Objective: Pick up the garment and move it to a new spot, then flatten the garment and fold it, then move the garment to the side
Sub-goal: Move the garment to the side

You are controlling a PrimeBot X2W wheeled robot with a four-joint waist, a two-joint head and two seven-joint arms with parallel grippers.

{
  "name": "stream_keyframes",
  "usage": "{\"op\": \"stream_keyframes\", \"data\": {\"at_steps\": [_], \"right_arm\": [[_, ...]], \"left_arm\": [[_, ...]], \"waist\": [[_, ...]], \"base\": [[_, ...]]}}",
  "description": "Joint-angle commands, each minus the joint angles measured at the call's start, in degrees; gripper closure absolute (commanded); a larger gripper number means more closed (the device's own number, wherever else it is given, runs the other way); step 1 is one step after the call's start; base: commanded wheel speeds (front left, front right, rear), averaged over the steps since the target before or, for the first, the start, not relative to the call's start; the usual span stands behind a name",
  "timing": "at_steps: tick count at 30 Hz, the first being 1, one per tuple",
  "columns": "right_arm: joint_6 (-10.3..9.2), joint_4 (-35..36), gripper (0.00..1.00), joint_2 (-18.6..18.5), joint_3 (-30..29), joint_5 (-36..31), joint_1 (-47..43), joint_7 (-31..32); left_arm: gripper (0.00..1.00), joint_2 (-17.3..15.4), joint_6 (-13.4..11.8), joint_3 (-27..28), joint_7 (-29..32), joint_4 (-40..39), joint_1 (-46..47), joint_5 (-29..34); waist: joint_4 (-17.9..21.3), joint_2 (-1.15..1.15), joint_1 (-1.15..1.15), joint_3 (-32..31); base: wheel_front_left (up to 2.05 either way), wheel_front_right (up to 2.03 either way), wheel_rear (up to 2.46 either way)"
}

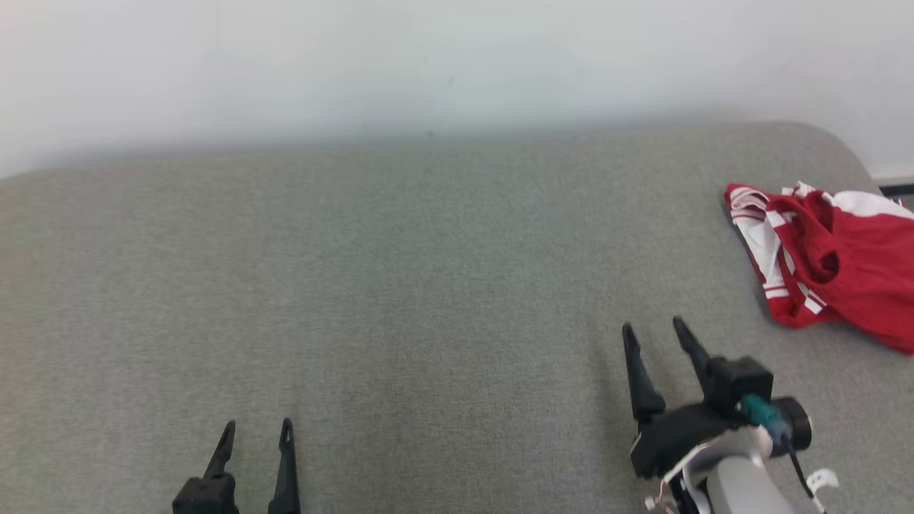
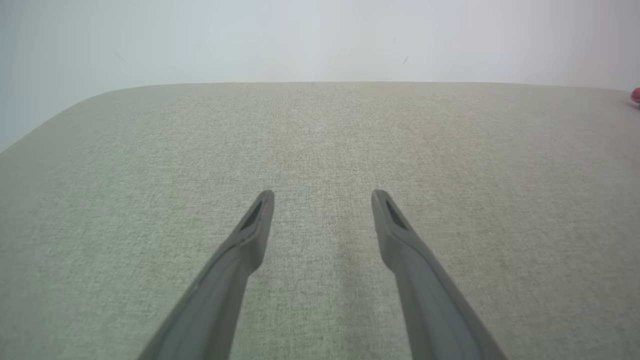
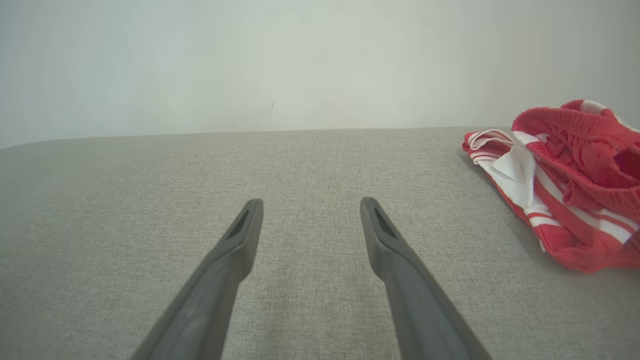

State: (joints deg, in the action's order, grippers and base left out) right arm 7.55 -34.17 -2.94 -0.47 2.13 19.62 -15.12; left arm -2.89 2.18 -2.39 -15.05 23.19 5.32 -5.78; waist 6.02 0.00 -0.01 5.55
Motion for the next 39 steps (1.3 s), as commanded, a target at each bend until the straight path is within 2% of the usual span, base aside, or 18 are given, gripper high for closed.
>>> {"op": "stream_keyframes", "data": {"at_steps": [1, 11, 23, 39], "right_arm": [[-0.18, 0.44, 0.00, 0.03, 0.95, 0.64, -2.10, 0.05], [-0.18, 3.24, 0.00, 0.05, 4.06, 4.58, -7.93, 0.05], [-0.18, 5.72, 0.00, 0.07, 1.73, 2.27, -9.91, 0.04], [-0.18, 6.47, 0.00, 0.06, 3.11, 3.12, -10.32, 0.05]], "left_arm": [[0.00, 0.01, -0.34, 0.33, -0.14, -0.47, -1.44, 0.02], [0.00, -0.01, -0.96, 1.50, -0.14, -2.57, -4.17, -0.12], [0.00, 0.00, -1.27, 3.35, -0.14, -2.88, -5.57, -0.10], [0.00, 0.00, -0.48, 2.70, -0.14, -2.01, -5.13, -0.72]], "waist": [[-1.75, 0.00, 0.01, -2.26], [-3.48, 0.00, 0.01, -5.73], [-2.80, 0.00, 0.01, -6.86], [-2.49, 0.00, 0.01, -5.69]], "base": [[0.00, 0.00, 0.00], [0.00, 0.00, 0.00], [0.00, 0.00, 0.00], [0.00, 0.00, 0.00]]}}
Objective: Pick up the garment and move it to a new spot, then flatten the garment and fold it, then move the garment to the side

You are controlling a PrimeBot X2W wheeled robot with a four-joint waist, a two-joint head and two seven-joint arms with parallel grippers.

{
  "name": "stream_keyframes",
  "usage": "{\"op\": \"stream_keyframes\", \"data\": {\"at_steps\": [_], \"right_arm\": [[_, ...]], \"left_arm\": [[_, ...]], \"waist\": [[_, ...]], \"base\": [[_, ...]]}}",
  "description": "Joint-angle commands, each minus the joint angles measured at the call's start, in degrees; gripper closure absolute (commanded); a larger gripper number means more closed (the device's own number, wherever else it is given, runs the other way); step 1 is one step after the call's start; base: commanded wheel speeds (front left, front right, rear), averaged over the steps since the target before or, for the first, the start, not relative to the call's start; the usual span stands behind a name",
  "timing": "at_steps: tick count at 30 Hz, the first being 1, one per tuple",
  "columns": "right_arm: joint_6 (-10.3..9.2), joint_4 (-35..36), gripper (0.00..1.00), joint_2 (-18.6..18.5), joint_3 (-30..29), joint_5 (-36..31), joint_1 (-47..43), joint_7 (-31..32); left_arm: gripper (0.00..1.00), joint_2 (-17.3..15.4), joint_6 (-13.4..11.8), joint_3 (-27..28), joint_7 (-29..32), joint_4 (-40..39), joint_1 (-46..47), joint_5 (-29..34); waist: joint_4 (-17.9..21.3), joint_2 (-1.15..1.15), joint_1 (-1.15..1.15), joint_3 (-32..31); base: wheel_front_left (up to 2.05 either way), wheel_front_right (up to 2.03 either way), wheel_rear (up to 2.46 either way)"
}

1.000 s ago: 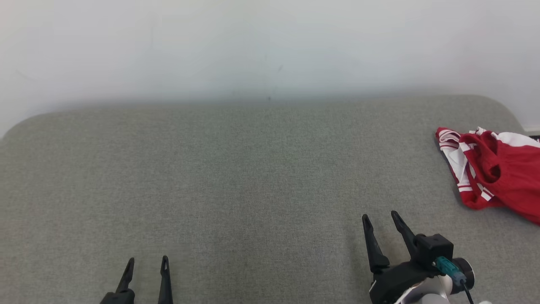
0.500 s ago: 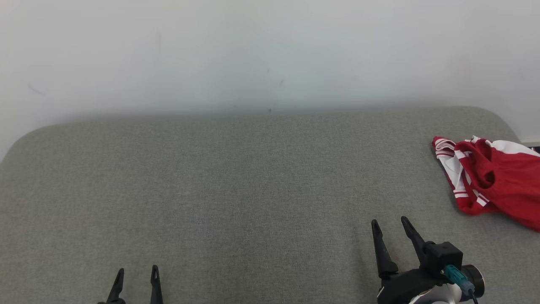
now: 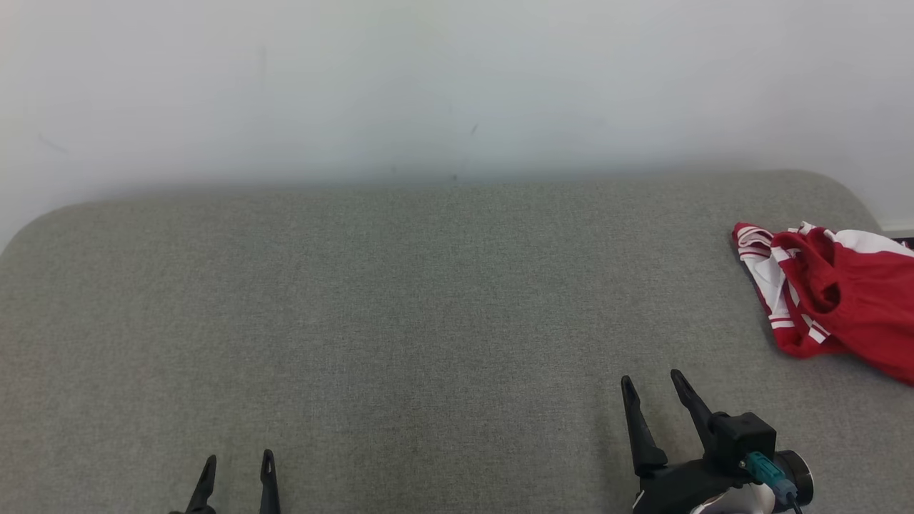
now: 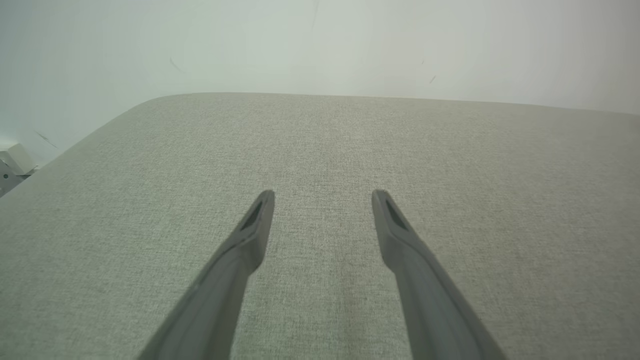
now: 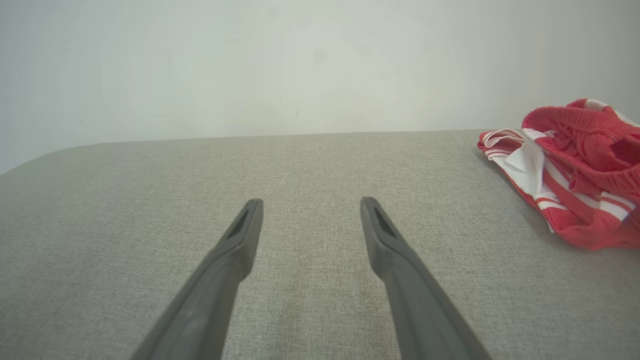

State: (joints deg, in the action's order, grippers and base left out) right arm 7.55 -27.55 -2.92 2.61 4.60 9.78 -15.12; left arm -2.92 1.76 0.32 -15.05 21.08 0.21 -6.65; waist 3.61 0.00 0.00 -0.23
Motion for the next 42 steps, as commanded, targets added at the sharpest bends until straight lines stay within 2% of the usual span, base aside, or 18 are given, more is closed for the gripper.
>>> {"op": "stream_keyframes", "data": {"at_steps": [1, 17, 18, 23, 37, 38, 42], "right_arm": [[-0.18, -0.45, 0.00, 0.04, -0.06, 0.62, -0.53, 0.04], [-0.18, -1.04, 0.00, 0.05, 0.30, 0.93, 0.37, 0.04], [-0.18, -0.84, 0.00, 0.07, -0.33, 0.90, 0.09, 0.04], [-0.11, -0.84, 0.00, 0.08, 0.27, 0.85, 0.09, 0.04], [-0.11, -0.26, 0.00, 0.06, -0.57, 1.23, 0.18, 0.04], [-0.08, -0.34, 1.00, -0.02, -0.60, 1.12, 0.05, 0.00], [-0.08, -2.20, 1.00, 0.11, -0.67, 1.42, -1.22, 0.19]], "left_arm": [[0.00, 0.02, -0.09, -0.03, -0.14, 0.14, -0.03, 0.11], [0.00, 0.03, -0.68, -0.60, -0.14, -0.13, 0.61, 0.24], [0.00, 0.00, -0.43, -1.18, -0.14, -0.03, 0.70, 0.12], [0.00, 0.00, -0.61, -0.86, -0.14, -0.08, 0.20, -0.42], [0.00, 0.00, 1.17, -1.07, -0.14, 0.42, 0.79, -2.75], [1.00, 0.02, 1.24, -1.12, 0.01, 0.44, 0.27, -2.90], [1.00, 0.20, 1.26, -1.17, 0.41, 2.29, -0.29, -3.33]], "waist": [[-0.12, 0.00, 0.00, 0.18], [0.08, 0.00, 0.00, 1.64], [-1.80, 0.00, 0.00, 1.63], [-2.04, 0.00, 0.00, 1.61], [-2.22, 0.00, 0.00, 1.96], [-2.23, 0.00, 0.00, 1.96], [-2.24, 0.00, 0.00, 1.96]], "base": [[0.00, 0.00, 0.00], [0.00, 0.00, 0.00], [0.00, 0.00, 0.00], [0.00, 0.00, 0.00], [0.00, 0.00, 0.00], [0.00, 0.00, 0.00], [0.00, 0.00, 0.00]]}}
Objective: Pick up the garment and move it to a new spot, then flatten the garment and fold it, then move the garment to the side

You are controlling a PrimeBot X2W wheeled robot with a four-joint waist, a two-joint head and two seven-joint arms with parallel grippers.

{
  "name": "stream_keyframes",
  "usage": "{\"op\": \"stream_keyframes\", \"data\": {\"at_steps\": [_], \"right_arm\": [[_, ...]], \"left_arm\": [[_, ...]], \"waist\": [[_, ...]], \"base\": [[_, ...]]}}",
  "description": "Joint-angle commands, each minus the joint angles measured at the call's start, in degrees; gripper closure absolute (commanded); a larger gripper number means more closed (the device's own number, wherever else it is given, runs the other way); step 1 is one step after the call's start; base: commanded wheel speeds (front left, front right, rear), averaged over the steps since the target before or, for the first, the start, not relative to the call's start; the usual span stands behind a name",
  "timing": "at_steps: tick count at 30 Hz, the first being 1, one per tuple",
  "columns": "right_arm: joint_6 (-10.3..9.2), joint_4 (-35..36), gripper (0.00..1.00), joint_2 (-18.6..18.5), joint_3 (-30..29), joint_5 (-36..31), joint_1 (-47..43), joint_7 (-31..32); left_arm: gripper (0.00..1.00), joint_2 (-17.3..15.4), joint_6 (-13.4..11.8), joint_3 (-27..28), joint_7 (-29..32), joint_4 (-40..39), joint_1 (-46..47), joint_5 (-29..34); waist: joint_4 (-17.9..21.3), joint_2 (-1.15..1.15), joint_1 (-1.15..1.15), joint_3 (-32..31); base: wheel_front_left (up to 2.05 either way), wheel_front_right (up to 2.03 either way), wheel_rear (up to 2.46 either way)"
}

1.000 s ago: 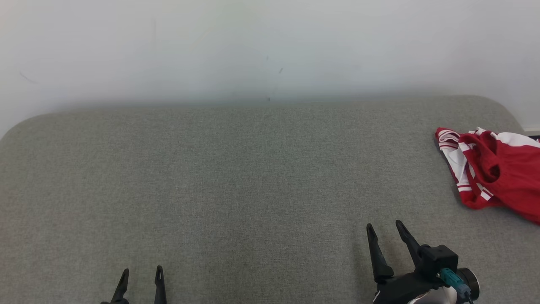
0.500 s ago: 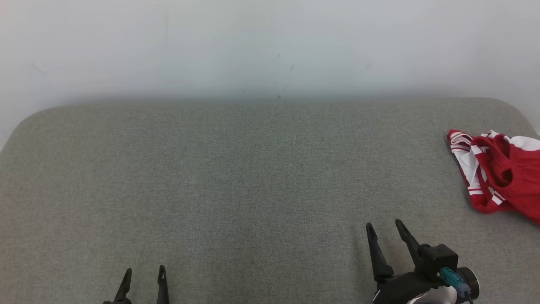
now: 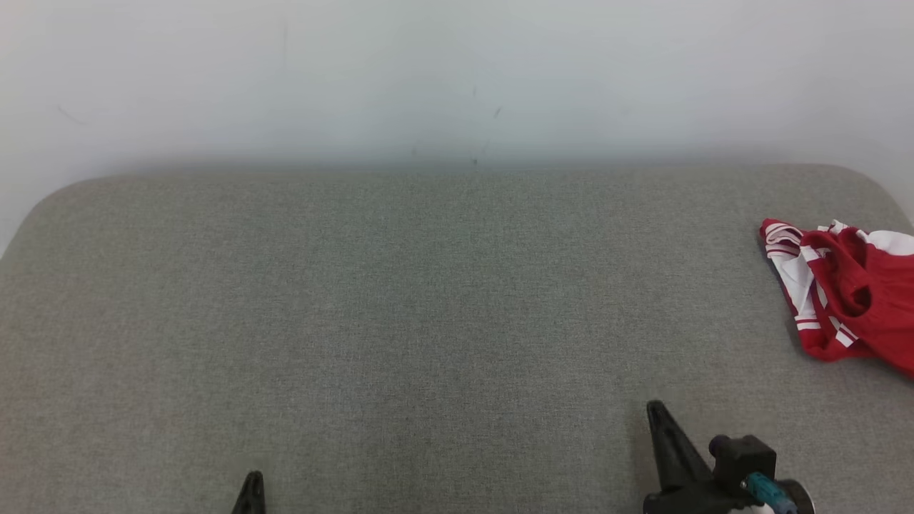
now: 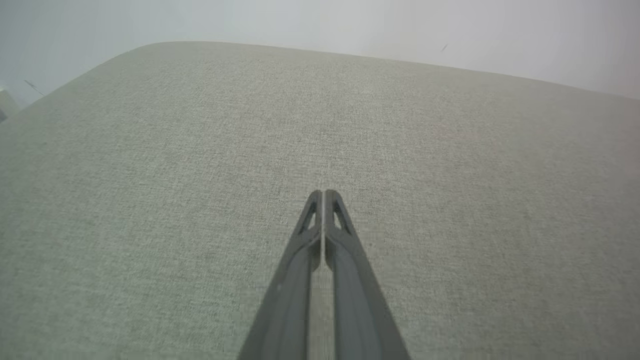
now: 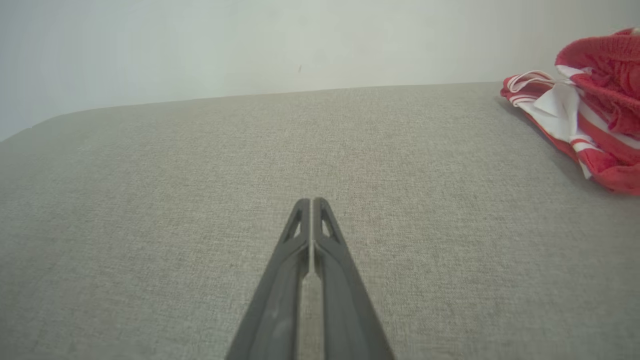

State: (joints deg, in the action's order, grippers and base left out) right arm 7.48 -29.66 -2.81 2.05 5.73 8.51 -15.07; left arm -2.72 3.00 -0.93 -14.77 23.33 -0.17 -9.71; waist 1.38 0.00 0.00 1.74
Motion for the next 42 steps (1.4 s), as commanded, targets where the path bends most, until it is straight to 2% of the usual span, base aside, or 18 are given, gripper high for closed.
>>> {"op": "stream_keyframes", "data": {"at_steps": [1, 21, 42], "right_arm": [[0.00, -0.66, 1.00, -0.02, -0.08, 0.23, -0.48, 0.09], [0.00, 3.62, 1.00, -0.04, -2.30, 22.48, -0.88, 5.65], [0.01, 7.05, 1.00, -0.05, -4.03, 40.16, -1.29, 10.04]], "left_arm": [[1.00, 0.03, 0.01, 0.00, 0.16, 0.57, -0.01, -0.22], [1.00, -0.03, 1.17, 1.96, 5.61, -2.01, 1.81, -21.46], [1.00, -0.09, 2.11, 3.48, 9.92, -4.12, 3.23, -38.31]], "waist": [[0.00, 0.00, 0.00, 0.00], [-0.22, 0.00, 0.00, -0.25], [-0.44, 0.00, 0.00, -0.50]], "base": [[0.00, 0.00, 0.00], [0.00, 0.00, 0.00], [0.00, 0.00, 0.00]]}}
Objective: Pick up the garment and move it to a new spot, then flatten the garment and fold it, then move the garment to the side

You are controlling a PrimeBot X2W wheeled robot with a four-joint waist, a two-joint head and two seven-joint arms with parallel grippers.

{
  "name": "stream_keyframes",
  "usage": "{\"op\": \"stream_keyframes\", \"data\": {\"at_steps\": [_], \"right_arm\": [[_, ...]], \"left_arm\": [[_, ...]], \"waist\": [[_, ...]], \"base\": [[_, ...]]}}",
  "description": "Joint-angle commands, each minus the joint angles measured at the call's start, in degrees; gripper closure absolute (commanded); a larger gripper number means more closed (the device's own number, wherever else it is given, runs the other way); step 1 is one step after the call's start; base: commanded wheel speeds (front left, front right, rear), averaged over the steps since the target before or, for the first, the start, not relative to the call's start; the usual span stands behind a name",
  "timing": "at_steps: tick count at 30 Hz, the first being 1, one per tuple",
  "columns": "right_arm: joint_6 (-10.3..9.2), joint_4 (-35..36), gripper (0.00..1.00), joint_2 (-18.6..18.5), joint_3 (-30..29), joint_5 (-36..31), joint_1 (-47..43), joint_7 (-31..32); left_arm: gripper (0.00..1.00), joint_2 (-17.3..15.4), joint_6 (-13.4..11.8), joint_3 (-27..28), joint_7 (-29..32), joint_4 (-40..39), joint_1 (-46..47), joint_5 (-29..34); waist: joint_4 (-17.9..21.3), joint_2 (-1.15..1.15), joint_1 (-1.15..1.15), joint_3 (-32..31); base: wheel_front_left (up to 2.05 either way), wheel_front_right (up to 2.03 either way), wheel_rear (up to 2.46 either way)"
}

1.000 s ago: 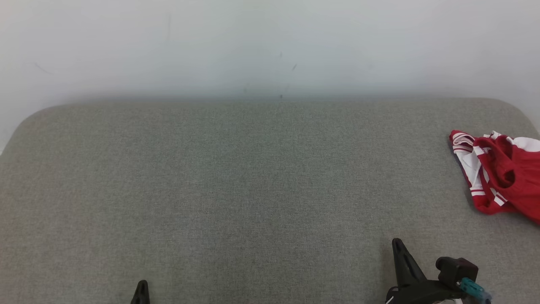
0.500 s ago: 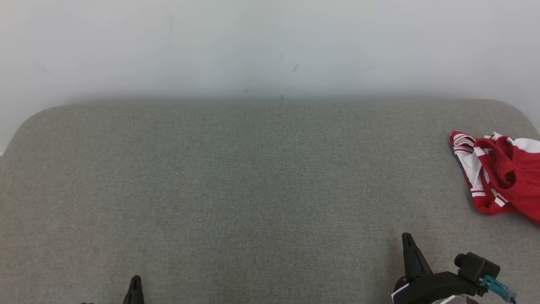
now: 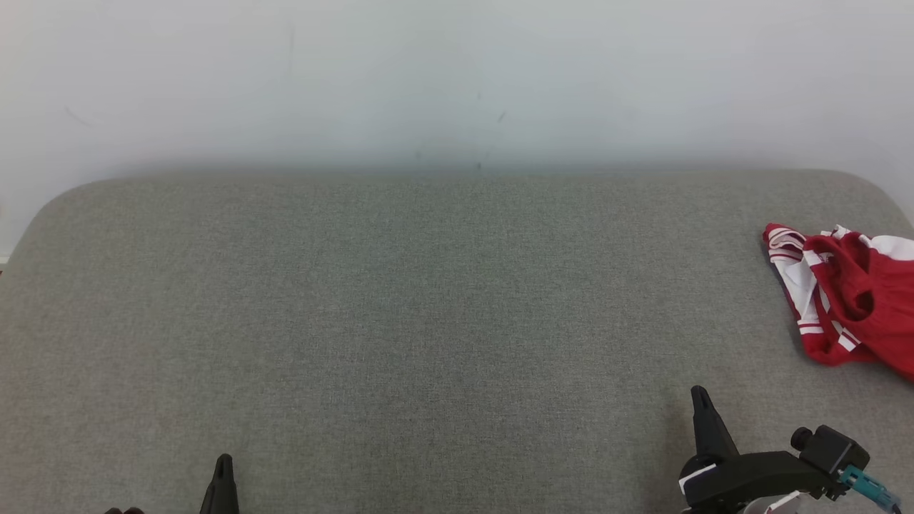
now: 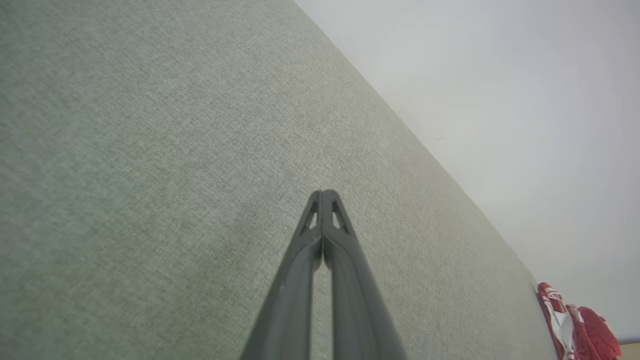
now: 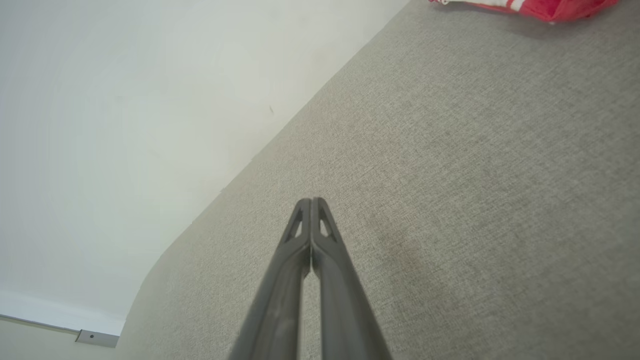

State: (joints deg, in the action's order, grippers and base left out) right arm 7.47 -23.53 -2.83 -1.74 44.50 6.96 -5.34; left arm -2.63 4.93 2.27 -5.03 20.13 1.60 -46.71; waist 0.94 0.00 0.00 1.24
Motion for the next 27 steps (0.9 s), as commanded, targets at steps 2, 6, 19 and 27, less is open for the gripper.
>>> {"op": "stream_keyframes", "data": {"at_steps": [2, 6, 19, 27], "right_arm": [[0.02, 1.23, 1.00, -0.03, -0.39, 2.93, 0.22, 0.70], [0.02, 1.84, 1.00, -0.03, -0.69, 5.99, 0.15, 1.45], [0.03, 3.71, 1.00, -0.04, -1.67, 15.79, -0.09, 3.91], [0.03, 4.51, 1.00, -0.04, -2.12, 20.16, -0.21, 4.99]], "left_arm": [[1.00, -0.19, 0.26, 0.43, 0.57, -1.11, 1.59, -2.83], [1.00, -0.20, 0.46, 0.70, 1.30, -1.49, 1.77, -5.78], [1.00, -0.23, 0.98, 1.53, 3.69, -2.60, 2.61, -15.01], [1.00, -0.25, 1.15, 1.94, 4.79, -3.10, 2.81, -19.29]], "waist": [[-0.03, 0.00, 0.00, -0.03], [-0.07, 0.00, 0.00, -0.08], [-0.23, 0.00, 0.00, -0.25], [-0.30, 0.00, 0.00, -0.34]], "base": [[0.00, 0.00, 0.00], [0.00, 0.00, 0.00], [0.00, 0.00, 0.00], [0.00, 0.00, 0.00]]}}
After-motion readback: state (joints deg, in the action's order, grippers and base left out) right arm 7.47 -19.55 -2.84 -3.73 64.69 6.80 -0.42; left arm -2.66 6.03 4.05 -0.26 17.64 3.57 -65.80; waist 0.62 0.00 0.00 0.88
